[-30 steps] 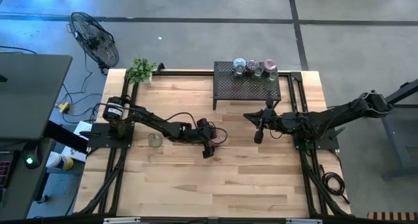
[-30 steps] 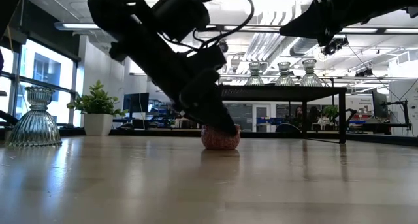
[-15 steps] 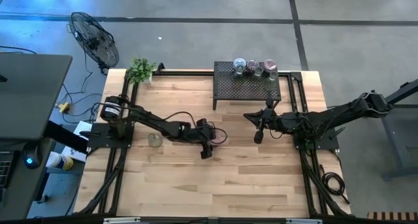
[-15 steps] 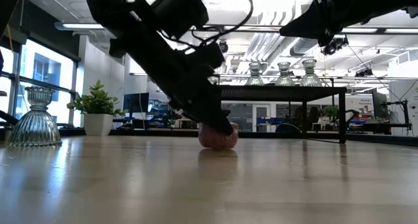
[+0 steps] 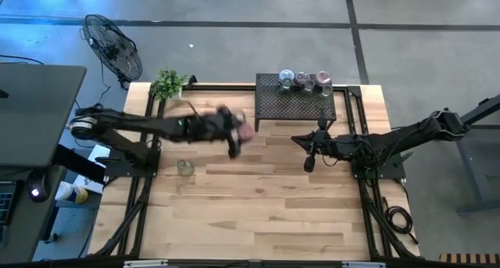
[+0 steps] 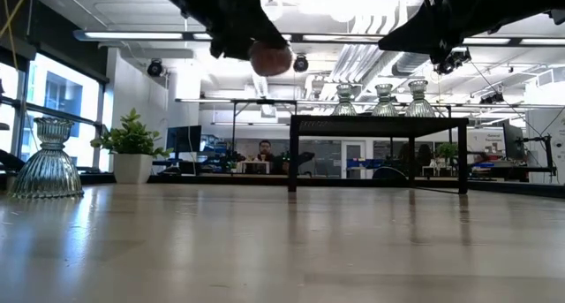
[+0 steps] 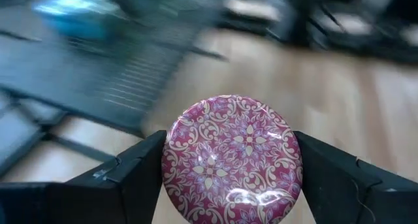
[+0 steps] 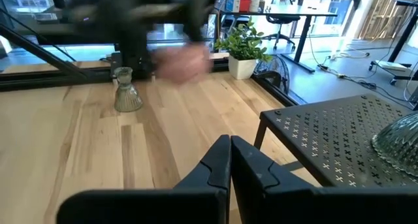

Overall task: Pick & Place candle stick holders
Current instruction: Put the pink scented candle on the shelf

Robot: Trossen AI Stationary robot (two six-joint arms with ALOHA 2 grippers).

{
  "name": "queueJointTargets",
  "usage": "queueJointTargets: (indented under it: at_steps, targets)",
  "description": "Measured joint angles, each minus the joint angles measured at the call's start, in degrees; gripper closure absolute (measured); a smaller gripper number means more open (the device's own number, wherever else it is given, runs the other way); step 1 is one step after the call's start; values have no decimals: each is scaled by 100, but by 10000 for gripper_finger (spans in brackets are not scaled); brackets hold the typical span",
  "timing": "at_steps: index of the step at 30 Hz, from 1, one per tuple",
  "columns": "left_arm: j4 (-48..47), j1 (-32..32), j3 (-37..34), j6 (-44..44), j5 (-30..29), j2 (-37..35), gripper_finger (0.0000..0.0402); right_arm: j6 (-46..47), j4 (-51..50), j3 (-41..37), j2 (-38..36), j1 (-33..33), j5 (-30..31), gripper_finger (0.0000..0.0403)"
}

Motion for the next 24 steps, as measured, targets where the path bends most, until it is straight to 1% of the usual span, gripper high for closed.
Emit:
queueJointTargets:
  at_steps: [2, 5, 7, 10, 14, 19, 24]
  targets:
    - [-75, 452, 91, 17, 55, -107, 114, 45, -1, 0, 0, 0, 2, 401]
    - [-332, 1145, 412, 127, 485, -29, 114, 45, 1, 0, 0, 0, 2, 402]
    - [-251, 1502, 713, 287, 779, 185, 114, 45, -1, 0, 0, 0, 2, 401]
    - [-312, 1948, 1230, 498, 987, 607, 113, 18, 0, 0, 0, 0, 4, 401]
    - [-297, 2295, 2005, 774, 1203, 1290, 113, -34, -8, 0, 0, 0, 1, 402]
    - [-669, 2549, 2899, 1041, 1265, 2186, 113, -44, -49, 0, 0, 0, -7, 402]
    - [-673, 2859, 3395, 1079, 1305, 2776, 112, -98, -49, 0, 0, -1, -6, 401]
